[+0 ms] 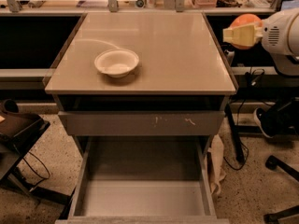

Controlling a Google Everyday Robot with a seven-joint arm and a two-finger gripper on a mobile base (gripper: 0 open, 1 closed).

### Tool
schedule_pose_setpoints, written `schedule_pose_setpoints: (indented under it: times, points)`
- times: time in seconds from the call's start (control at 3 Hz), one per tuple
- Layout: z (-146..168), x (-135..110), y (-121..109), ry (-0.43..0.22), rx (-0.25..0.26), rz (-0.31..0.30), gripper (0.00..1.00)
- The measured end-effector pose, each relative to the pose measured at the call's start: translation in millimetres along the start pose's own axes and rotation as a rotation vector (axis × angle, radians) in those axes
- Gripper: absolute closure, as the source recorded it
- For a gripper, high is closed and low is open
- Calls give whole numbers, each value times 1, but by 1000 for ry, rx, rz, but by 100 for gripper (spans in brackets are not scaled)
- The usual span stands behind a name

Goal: Pick orange from middle drawer and place on counter

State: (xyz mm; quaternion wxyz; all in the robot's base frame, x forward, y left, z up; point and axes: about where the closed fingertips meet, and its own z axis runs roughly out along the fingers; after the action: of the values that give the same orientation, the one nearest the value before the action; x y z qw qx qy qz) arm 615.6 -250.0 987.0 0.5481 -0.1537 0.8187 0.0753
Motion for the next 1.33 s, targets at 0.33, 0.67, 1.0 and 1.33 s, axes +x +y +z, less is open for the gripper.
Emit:
schedule_pose_setpoints:
  times: [0.33, 0.67, 1.0, 1.33]
  points:
    - [26, -18, -20, -65, 50, -3, 100]
    - [84, -19, -44, -43, 114, -22, 100]
    - [108, -29, -24, -34, 94, -54, 100]
    - [115, -22, -28, 8, 51, -103, 100]
